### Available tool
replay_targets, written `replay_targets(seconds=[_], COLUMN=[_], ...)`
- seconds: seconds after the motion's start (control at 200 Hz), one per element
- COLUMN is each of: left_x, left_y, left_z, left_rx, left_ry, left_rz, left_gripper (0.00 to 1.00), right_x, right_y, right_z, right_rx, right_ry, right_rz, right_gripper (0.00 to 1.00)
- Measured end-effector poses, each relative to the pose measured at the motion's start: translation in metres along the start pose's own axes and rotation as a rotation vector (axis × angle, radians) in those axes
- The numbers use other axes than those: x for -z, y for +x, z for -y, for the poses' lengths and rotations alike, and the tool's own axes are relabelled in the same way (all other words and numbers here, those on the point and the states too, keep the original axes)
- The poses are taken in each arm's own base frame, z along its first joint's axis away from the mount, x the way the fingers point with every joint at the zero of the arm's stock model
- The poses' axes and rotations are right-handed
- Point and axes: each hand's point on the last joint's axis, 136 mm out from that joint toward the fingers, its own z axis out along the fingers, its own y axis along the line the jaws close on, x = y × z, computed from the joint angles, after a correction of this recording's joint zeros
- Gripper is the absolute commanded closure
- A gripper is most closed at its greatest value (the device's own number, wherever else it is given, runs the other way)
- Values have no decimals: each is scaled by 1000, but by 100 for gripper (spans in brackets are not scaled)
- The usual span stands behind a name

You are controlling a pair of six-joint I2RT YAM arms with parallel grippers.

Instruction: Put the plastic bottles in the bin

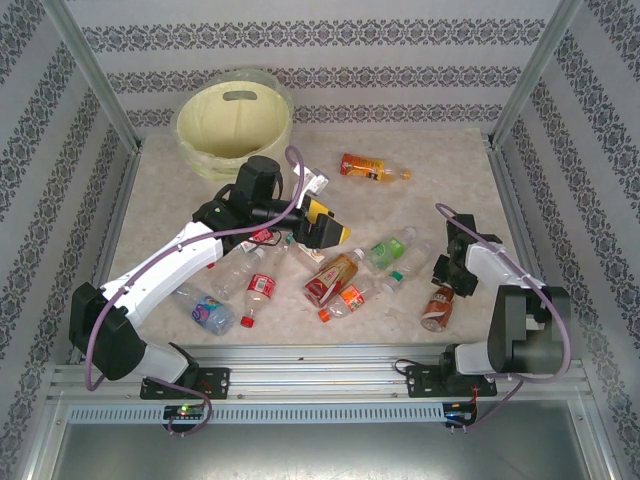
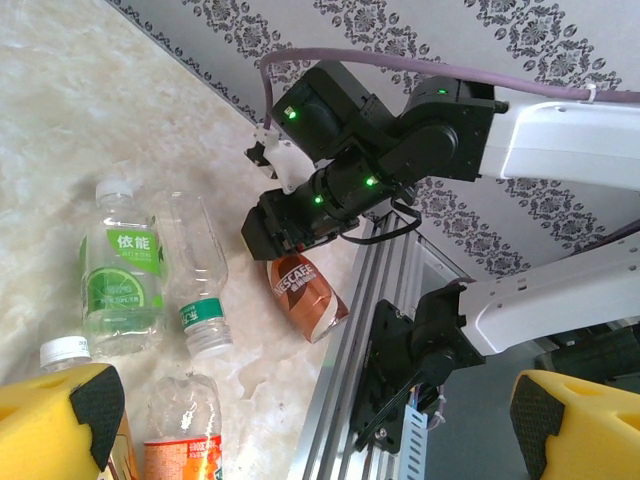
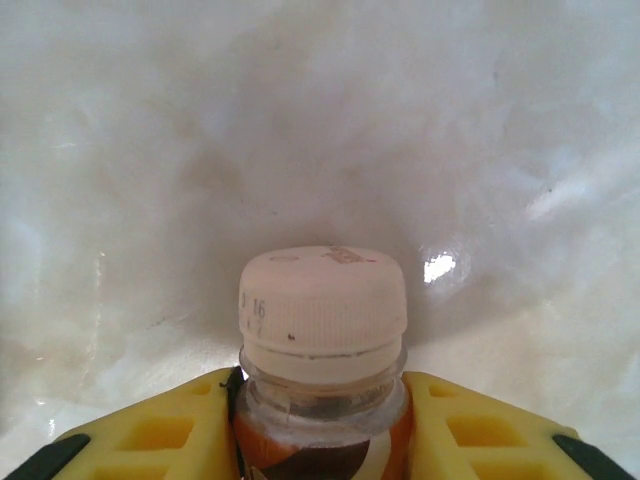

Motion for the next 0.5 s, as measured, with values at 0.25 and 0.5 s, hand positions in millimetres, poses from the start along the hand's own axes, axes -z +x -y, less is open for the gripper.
replay_targets(seconds=[0.25,0.5], left_x=[0,-4], left_y=[0,0], left_z=[-1,-5], left_rx=[9,43], left_ry=[-3,-7], left_rz=[1,6], left_gripper=[0,0], right_x=[49,132], right_y=[-18,-24], right_z=[-18,-66], right_rx=[-5,85], right_ry=[-158,-441], right_rz=[168,370], right_gripper=[67,67])
